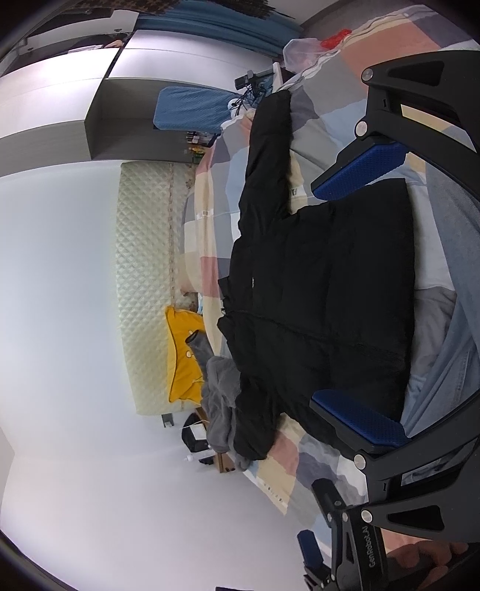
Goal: Fold large clothes
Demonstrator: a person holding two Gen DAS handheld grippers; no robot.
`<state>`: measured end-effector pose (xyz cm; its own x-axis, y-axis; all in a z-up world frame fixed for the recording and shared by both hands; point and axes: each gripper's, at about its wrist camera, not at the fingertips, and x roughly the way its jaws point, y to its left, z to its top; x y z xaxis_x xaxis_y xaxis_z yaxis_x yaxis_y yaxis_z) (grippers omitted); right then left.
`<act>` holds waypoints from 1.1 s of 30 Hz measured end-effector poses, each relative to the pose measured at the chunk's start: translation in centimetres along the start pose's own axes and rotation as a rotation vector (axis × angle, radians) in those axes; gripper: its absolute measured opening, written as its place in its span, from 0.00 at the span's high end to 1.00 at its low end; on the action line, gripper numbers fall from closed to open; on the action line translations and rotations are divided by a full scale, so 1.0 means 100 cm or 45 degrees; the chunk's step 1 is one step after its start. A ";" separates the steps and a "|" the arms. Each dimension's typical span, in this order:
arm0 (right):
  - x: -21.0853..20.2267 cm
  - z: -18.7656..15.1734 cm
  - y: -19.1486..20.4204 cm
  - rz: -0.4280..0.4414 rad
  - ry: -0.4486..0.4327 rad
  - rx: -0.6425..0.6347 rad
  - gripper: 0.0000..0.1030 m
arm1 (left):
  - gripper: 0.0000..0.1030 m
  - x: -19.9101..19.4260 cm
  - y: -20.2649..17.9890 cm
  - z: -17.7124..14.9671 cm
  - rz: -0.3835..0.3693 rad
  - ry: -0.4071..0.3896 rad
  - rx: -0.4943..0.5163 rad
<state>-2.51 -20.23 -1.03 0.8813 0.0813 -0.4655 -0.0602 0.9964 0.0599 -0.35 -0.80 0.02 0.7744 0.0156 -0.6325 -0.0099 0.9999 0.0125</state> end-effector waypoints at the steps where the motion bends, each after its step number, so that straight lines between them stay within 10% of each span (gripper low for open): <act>1: 0.000 0.000 0.001 0.001 -0.001 0.002 0.00 | 0.00 0.001 0.001 0.003 -0.002 0.003 0.001; 33: 0.000 -0.005 -0.004 -0.019 0.014 0.023 0.00 | 0.00 0.006 0.000 0.003 -0.023 0.012 0.002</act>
<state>-2.69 -20.63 -1.49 0.8769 0.0669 -0.4760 -0.0388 0.9969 0.0686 0.33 -0.74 -0.13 0.7683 -0.0022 -0.6401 0.0049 1.0000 0.0025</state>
